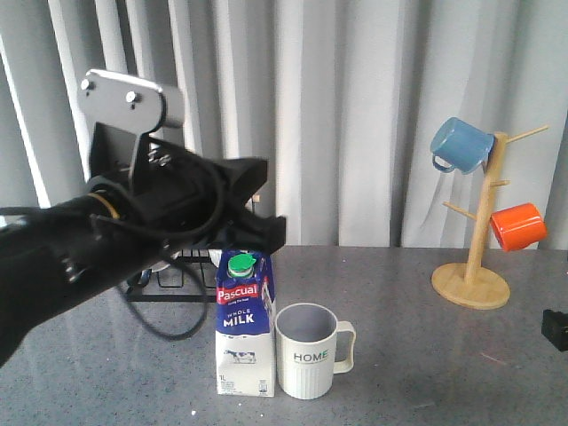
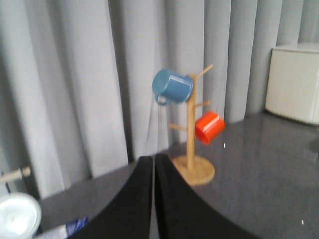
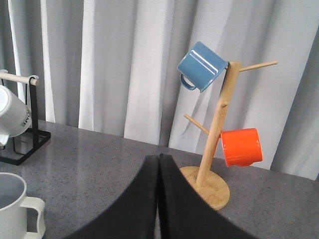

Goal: Place milk next to cup

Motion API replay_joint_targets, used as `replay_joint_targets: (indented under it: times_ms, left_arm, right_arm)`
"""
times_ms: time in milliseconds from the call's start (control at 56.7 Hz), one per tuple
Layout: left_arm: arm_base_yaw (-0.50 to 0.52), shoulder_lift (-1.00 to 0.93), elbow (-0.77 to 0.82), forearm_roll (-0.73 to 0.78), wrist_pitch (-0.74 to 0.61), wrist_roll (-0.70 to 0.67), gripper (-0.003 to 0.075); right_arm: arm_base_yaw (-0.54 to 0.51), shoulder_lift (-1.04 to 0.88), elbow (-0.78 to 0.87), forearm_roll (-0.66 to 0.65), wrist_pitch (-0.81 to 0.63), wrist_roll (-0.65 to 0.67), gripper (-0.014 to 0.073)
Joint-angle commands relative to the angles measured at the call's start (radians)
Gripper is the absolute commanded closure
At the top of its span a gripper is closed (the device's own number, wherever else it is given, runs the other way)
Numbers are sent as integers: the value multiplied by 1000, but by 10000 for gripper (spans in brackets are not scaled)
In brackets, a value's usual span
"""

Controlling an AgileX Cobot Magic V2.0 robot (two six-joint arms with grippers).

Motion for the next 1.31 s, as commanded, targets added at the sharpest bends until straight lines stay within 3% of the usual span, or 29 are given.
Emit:
replay_joint_targets:
  times_ms: [0, 123, 370, 653, 864, 1287]
  left_arm:
    - [36, -113, 54, 209, 91, -267, 727]
    - [84, -224, 207, 267, 70, -309, 727]
    - [202, -502, 629, 250, -178, -308, 727]
    - [330, -752, 935, 236, -185, -308, 727]
    - [423, -893, 1086, 238, -190, -307, 727]
    - [603, -1213, 1245, 293, -195, -314, 727]
  right_arm:
    - [-5, -5, -29, -9, -72, -1, 602]
    - [-5, -5, -29, -9, -72, -1, 602]
    - [-5, -5, -29, -9, -72, -1, 602]
    - [-5, -5, -29, -9, -72, -1, 602]
    - [-5, -5, -29, -9, -72, -1, 602]
    - [-5, -5, -29, -9, -72, -1, 602]
